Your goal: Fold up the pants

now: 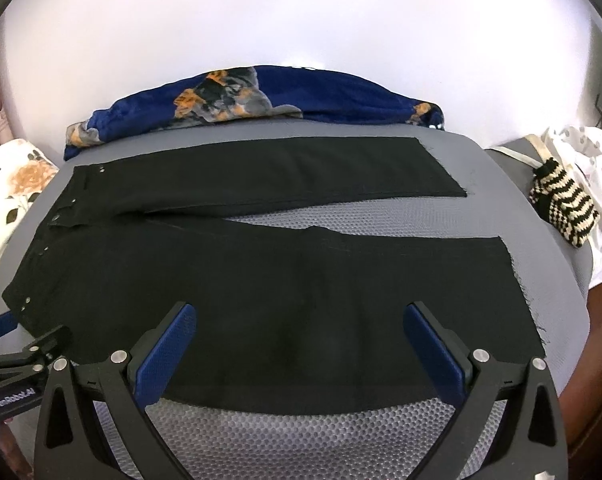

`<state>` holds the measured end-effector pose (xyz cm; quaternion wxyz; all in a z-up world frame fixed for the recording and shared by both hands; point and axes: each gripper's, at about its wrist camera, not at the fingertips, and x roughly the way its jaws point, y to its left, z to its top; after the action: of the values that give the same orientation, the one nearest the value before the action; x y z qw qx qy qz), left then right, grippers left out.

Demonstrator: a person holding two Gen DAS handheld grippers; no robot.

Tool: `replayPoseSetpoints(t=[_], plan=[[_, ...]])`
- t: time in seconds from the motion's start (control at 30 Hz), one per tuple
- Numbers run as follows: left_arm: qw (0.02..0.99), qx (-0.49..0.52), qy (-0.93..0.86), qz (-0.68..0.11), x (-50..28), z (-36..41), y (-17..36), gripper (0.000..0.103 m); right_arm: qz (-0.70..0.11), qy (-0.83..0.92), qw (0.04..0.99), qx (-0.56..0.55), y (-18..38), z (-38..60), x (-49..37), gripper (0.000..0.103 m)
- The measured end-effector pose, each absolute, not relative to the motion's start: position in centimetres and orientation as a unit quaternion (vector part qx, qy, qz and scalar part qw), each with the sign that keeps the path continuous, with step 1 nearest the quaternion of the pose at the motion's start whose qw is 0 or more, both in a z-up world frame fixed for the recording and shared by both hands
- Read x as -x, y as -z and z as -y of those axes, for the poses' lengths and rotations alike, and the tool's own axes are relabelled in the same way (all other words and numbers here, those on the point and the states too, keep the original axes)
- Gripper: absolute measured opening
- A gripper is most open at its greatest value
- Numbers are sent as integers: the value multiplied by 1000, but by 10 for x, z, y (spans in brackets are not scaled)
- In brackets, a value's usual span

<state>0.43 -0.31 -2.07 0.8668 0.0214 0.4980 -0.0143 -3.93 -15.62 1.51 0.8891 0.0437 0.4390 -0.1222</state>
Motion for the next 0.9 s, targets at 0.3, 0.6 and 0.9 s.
replayPoseSetpoints(t=[0.3, 0.6, 0.9], plan=[[869, -23, 16, -493, -2, 1, 23, 96, -445, 127, 886, -44, -13, 156, 36, 103], [868, -27, 11, -496, -9, 5, 24, 96, -455, 125, 881, -39, -11, 156, 30, 103], [865, -24, 11, -502, -15, 4, 26, 96, -465, 131, 874, -50, -8, 160, 27, 103]])
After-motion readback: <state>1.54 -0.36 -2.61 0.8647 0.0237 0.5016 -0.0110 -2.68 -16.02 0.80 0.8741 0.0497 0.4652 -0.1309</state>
